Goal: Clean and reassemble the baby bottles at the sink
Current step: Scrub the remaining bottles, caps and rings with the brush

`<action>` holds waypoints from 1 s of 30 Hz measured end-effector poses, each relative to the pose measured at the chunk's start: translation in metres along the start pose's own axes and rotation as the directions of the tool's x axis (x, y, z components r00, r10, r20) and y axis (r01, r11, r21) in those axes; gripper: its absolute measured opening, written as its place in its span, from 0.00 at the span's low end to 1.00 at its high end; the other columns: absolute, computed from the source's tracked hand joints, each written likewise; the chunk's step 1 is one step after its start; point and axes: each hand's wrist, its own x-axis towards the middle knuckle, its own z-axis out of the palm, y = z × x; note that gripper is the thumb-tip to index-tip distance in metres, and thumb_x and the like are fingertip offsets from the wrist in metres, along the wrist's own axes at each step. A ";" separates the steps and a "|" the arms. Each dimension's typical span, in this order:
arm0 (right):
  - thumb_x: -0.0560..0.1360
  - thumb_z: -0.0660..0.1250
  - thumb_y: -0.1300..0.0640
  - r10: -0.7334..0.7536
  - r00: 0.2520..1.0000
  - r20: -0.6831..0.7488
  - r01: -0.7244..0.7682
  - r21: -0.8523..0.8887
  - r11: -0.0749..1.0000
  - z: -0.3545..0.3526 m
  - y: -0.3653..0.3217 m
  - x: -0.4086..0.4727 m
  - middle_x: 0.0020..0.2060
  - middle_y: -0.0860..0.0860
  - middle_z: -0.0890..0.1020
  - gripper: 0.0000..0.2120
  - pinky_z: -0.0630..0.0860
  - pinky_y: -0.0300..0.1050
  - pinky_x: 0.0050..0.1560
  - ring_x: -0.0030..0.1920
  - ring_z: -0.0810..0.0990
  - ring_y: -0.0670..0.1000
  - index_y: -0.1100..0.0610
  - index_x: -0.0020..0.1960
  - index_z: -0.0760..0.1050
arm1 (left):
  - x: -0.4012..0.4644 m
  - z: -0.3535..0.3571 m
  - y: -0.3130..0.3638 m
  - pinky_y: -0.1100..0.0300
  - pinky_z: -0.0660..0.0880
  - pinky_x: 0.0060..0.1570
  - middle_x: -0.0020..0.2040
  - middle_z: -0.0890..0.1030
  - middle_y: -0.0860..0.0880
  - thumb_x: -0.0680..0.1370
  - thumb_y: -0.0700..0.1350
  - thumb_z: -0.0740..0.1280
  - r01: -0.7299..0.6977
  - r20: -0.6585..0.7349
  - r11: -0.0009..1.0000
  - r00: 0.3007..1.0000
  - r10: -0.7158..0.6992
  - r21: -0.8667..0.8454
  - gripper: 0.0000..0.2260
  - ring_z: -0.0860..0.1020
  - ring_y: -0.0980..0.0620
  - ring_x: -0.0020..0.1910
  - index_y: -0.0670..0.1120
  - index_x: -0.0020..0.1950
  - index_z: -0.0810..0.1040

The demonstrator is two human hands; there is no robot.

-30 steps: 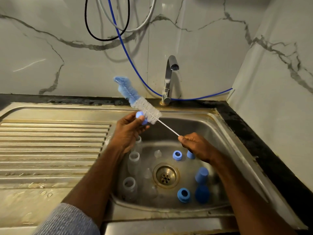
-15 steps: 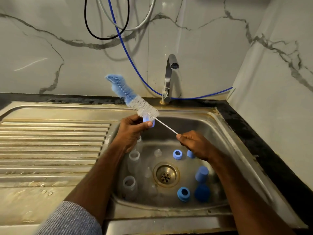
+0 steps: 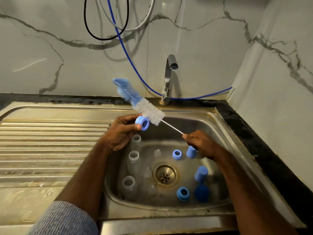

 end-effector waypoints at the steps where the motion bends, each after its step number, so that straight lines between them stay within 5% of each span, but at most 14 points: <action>1: 0.83 0.62 0.51 0.014 1.000 -0.010 -0.014 -0.007 1.000 -0.003 0.002 -0.001 0.25 0.50 0.64 0.24 0.63 0.49 0.38 0.29 0.62 0.52 0.54 0.29 0.66 | 0.000 0.000 0.001 0.61 0.81 0.51 0.53 0.86 0.45 0.66 0.39 0.79 -0.005 -0.018 1.000 1.000 0.005 0.027 0.16 0.84 0.49 0.53 0.45 0.53 0.87; 6: 0.83 0.61 0.51 -0.013 1.000 0.006 0.013 -0.042 0.999 0.007 -0.003 0.001 0.23 0.45 0.64 0.25 0.64 0.47 0.36 0.27 0.62 0.47 0.52 0.28 0.64 | 0.001 0.013 -0.003 0.59 0.81 0.52 0.51 0.86 0.44 0.68 0.33 0.72 0.004 -0.057 0.983 0.998 0.006 0.181 0.16 0.84 0.48 0.51 0.39 0.55 0.83; 12: 0.84 0.61 0.52 -0.048 0.999 -0.004 0.048 -0.003 0.999 0.010 -0.004 0.002 0.23 0.44 0.64 0.25 0.63 0.47 0.36 0.27 0.62 0.46 0.52 0.28 0.64 | 0.001 0.014 0.002 0.58 0.83 0.48 0.55 0.85 0.42 0.73 0.38 0.68 -0.120 -0.275 0.922 0.961 0.015 -0.368 0.14 0.85 0.47 0.53 0.40 0.58 0.79; 16: 0.84 0.61 0.52 -0.059 0.997 -0.046 0.060 0.018 0.998 0.015 -0.006 0.004 0.22 0.44 0.64 0.27 0.62 0.44 0.33 0.26 0.61 0.44 0.50 0.26 0.63 | 0.005 0.039 -0.015 0.58 0.83 0.46 0.57 0.84 0.39 0.72 0.36 0.69 0.000 -0.178 0.972 0.983 -0.042 -0.234 0.17 0.85 0.44 0.52 0.37 0.61 0.77; 23: 0.83 0.61 0.52 -0.018 0.999 -0.047 0.022 0.090 0.996 0.003 0.001 0.000 0.24 0.47 0.63 0.25 0.60 0.46 0.34 0.27 0.60 0.48 0.51 0.28 0.63 | 0.008 0.041 -0.009 0.56 0.83 0.49 0.62 0.81 0.36 0.73 0.37 0.67 -0.127 -0.287 0.856 0.957 -0.026 -0.500 0.18 0.84 0.42 0.55 0.36 0.63 0.75; 30: 0.84 0.60 0.53 -0.051 0.998 0.022 0.050 0.063 0.997 0.019 -0.014 0.003 0.22 0.45 0.65 0.26 0.64 0.45 0.34 0.26 0.62 0.46 0.50 0.27 0.65 | 0.005 0.051 -0.019 0.56 0.83 0.49 0.57 0.83 0.40 0.72 0.32 0.67 -0.024 -0.153 0.928 0.988 -0.036 -0.372 0.20 0.85 0.44 0.54 0.38 0.64 0.75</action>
